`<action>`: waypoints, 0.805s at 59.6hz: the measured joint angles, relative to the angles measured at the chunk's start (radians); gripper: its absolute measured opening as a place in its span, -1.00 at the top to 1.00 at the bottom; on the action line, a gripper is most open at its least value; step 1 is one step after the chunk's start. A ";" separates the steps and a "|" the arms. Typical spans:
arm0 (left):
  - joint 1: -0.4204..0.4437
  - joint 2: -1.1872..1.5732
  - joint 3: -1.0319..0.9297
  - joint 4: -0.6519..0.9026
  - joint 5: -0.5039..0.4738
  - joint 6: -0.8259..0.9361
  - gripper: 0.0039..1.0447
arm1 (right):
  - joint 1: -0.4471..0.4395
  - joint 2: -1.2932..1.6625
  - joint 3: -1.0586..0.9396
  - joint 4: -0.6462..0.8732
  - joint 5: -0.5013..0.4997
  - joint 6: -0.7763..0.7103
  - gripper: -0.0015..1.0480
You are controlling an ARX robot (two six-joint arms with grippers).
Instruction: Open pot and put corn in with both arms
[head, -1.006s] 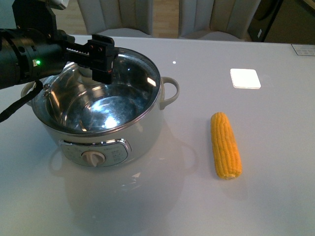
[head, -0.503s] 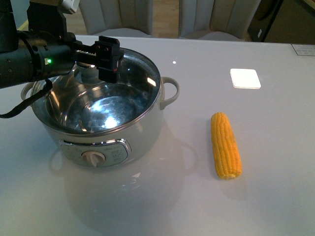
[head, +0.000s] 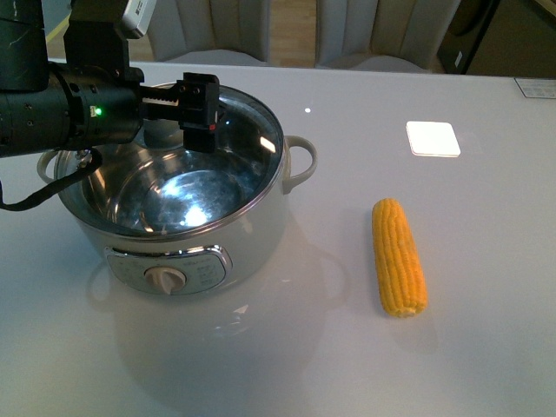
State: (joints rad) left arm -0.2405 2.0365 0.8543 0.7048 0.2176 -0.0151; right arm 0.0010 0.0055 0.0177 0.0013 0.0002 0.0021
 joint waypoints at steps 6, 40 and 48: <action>0.000 0.000 0.005 -0.016 -0.006 0.015 -0.88 | 0.000 0.000 0.000 0.000 0.000 0.000 -0.83; -0.003 0.000 0.016 -0.057 -0.039 0.080 -0.88 | 0.000 0.000 0.000 0.000 0.000 0.000 -0.83; -0.003 0.000 0.016 -0.057 -0.040 0.089 -0.88 | 0.000 0.000 0.000 0.000 0.000 0.000 -0.83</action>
State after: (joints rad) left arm -0.2432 2.0365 0.8707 0.6476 0.1780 0.0742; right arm 0.0010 0.0055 0.0177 0.0013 0.0002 0.0021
